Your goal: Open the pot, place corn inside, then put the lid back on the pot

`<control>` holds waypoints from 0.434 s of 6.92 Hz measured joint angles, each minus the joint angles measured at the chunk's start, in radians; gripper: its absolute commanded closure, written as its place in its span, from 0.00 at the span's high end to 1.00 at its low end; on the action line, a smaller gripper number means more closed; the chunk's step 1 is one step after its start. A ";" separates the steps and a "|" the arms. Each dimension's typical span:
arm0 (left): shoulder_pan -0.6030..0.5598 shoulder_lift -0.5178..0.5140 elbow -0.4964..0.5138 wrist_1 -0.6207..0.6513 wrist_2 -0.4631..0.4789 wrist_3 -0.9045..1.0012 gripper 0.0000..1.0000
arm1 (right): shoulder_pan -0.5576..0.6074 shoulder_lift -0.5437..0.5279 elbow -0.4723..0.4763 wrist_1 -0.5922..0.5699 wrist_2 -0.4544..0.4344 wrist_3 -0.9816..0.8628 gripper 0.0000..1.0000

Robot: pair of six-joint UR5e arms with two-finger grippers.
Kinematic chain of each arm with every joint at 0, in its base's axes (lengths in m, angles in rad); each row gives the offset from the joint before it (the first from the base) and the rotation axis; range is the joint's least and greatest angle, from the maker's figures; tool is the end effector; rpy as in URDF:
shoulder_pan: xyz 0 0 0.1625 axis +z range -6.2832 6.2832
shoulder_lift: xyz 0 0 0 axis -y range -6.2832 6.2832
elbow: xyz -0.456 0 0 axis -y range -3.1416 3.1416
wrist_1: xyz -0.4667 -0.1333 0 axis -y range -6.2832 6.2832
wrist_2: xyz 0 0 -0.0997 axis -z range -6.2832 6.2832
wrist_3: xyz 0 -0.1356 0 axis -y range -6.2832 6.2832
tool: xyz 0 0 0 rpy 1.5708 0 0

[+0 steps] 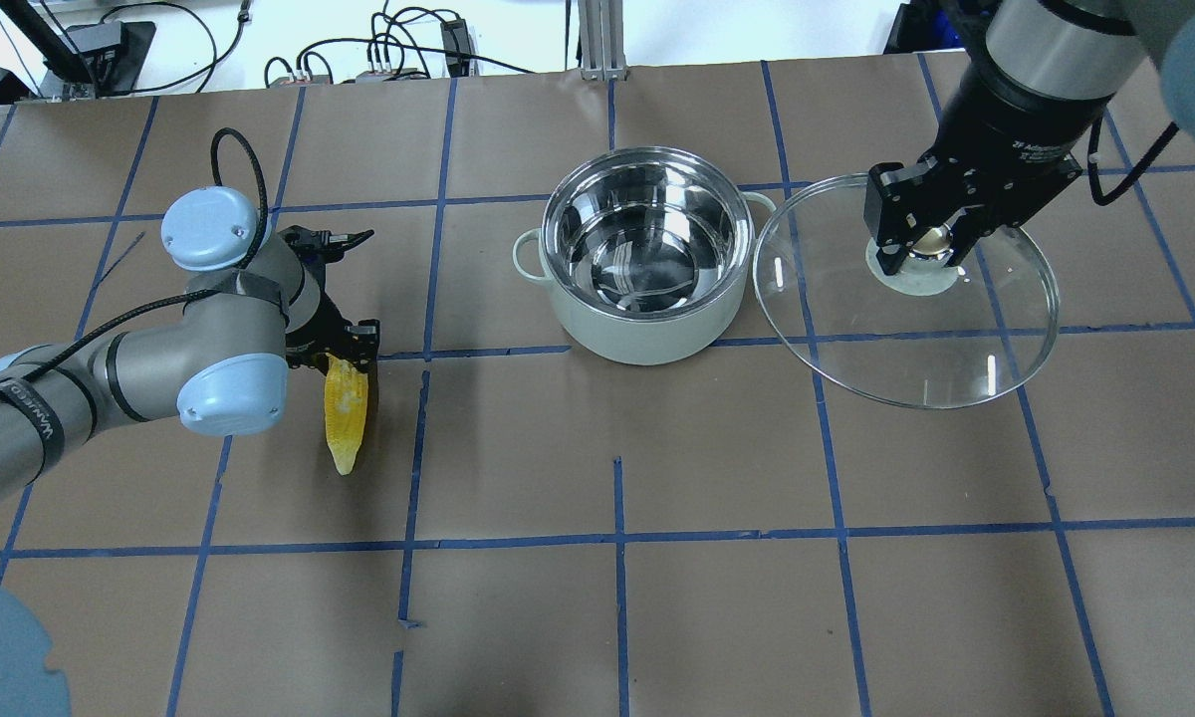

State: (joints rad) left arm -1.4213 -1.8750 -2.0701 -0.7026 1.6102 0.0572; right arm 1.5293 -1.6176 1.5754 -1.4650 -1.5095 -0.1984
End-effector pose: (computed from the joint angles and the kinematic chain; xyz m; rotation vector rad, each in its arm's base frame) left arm -0.0418 -0.5815 0.1329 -0.1447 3.0910 -0.0933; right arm 0.1193 -0.5413 0.4963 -0.2378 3.0627 0.0857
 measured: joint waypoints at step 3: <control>-0.015 0.063 0.140 -0.190 0.018 -0.047 0.04 | 0.000 -0.001 0.000 0.000 0.000 0.001 0.39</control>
State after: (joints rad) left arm -1.4361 -1.8120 -1.9302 -0.8924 1.6280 0.0098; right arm 1.5294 -1.6184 1.5754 -1.4650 -1.5095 -0.1979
